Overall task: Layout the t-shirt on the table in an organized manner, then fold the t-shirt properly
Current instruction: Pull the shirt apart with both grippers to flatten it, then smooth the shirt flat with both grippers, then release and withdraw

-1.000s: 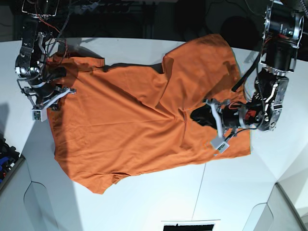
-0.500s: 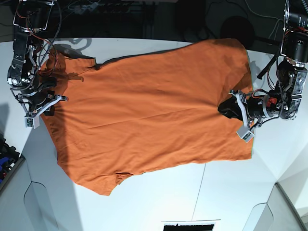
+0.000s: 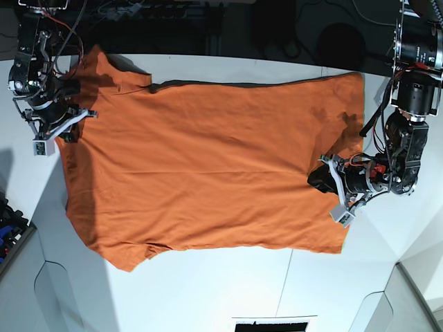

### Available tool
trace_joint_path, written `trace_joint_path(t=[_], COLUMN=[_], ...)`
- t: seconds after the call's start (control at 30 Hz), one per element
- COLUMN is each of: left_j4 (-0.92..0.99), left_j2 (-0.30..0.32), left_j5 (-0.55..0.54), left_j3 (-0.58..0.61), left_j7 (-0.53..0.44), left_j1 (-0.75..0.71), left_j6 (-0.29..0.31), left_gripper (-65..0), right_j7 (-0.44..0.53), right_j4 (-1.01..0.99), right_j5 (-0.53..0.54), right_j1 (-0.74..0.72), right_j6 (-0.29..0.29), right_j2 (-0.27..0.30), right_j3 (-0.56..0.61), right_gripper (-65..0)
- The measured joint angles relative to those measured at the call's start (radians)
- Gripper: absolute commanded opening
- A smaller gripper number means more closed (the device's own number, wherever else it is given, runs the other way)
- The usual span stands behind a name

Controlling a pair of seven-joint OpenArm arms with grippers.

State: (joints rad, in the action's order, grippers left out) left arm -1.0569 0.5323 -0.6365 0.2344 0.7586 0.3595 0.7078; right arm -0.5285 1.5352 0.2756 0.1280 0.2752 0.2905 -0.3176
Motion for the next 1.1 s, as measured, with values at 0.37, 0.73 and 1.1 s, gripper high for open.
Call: trace_joint_path(t=[0.37,0.73,1.1], left_j4=[-0.058,-0.105,0.004], left_j2=[0.059,0.117,0.057], left_j5=[-0.2,-0.179,-0.049], left_j3=[0.002,0.003,-0.003], left_j7=[0.066,0.089,-0.084], left_j1=[0.056,-0.068,-0.067], left_j6=[-0.016,-0.015,0.001], left_gripper=[-45.6,-45.6,-45.6], right_j7=[-0.041,-0.06,0.049], right_j4=[0.134,0.139,-0.065], right_j5=[-0.01,0.023,0.027], right_j1=[0.025,0.028,-0.038], right_j6=[-0.003,0.002,0.033], right_j2=[-0.003,-0.012,-0.016], right_j3=[-0.007,-0.008,-0.01], right_gripper=[-65.0,-65.0,-65.0])
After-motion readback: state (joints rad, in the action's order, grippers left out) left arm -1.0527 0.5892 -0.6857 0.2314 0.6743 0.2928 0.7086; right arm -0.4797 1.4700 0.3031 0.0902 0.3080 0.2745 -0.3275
